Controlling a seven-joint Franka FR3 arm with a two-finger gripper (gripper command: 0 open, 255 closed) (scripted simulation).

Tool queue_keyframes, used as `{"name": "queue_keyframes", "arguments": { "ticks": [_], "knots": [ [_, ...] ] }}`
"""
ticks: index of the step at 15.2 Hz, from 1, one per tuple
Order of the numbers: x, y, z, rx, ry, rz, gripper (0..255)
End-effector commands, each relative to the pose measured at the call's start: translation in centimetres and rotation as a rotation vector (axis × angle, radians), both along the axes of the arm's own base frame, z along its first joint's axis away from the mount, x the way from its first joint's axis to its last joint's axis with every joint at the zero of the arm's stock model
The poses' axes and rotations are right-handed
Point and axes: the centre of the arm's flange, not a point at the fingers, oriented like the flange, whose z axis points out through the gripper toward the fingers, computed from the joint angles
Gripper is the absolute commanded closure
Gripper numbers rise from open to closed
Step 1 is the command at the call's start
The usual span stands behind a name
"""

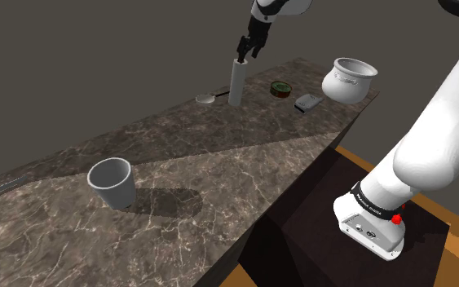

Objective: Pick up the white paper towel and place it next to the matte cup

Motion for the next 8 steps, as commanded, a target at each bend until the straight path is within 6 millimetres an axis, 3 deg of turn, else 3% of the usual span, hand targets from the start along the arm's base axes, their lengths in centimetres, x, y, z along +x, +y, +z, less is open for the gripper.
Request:
{"name": "queue_keyframes", "arguments": {
  "ticks": [1,5,8],
  "knots": [
    [0.4,0.0,-1.0,0.0,-0.001,0.001,0],
    [0.9,0.1,-3.1,0.0,-0.001,0.001,0],
    [0.9,0.1,-3.4,0.0,-0.001,0.001,0]
  ]
}}
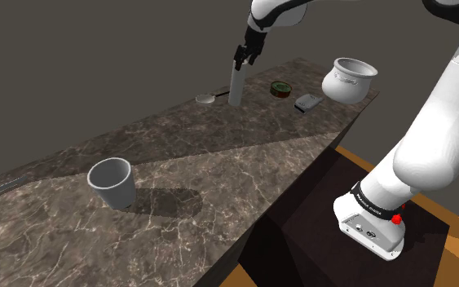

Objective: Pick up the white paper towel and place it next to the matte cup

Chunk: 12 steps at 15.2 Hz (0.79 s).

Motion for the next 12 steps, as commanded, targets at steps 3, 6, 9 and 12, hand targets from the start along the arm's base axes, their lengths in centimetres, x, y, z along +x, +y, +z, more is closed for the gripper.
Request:
{"name": "queue_keyframes", "arguments": {
  "ticks": [3,6,9,12],
  "knots": [
    [0.03,0.01,-0.06,0.0,0.0,0.0,0],
    [0.02,0.01,-0.06,0.0,0.0,0.0,255],
    [0.03,0.0,-0.05,0.0,0.0,0.0,255],
    [0.04,0.0,-0.06,0.0,0.0,0.0,255]
  ]
}}
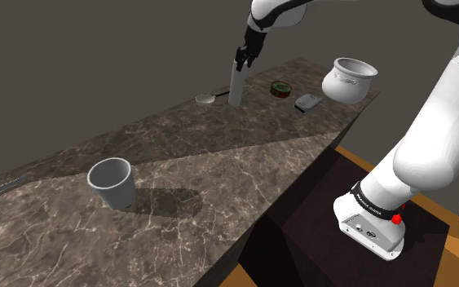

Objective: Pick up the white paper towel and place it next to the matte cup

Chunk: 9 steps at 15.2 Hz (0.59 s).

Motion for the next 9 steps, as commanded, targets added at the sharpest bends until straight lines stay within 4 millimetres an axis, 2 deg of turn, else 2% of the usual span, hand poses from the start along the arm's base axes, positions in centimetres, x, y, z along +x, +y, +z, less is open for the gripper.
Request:
{"name": "queue_keyframes", "arguments": {
  "ticks": [1,3,9],
  "knots": [
    [0.0,0.0,0.0,0.0,0.001,0.0,255],
    [0.0,0.0,0.0,0.0,0.0,0.0,255],
    [0.0,0.0,3.1,0.0,0.0,0.0,255]
  ]
}}
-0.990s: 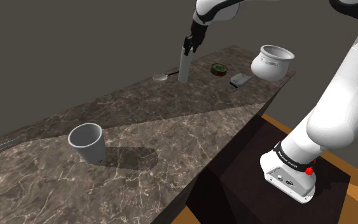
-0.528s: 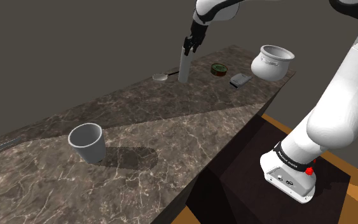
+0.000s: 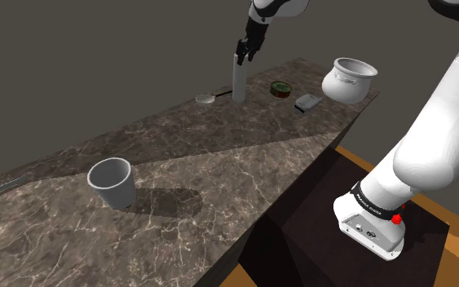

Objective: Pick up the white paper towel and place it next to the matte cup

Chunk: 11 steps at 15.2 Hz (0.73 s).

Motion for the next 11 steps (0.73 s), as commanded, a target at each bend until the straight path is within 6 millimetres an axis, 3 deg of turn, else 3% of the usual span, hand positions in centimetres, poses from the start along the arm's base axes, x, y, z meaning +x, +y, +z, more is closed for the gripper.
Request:
{"name": "queue_keyframes", "arguments": {
  "ticks": [1,11],
  "knots": [
    [-0.1,0.0,1.0,0.0,0.0,0.0,255],
    [-0.1,0.0,6.3,0.0,0.0,0.0,255]
  ]
}}
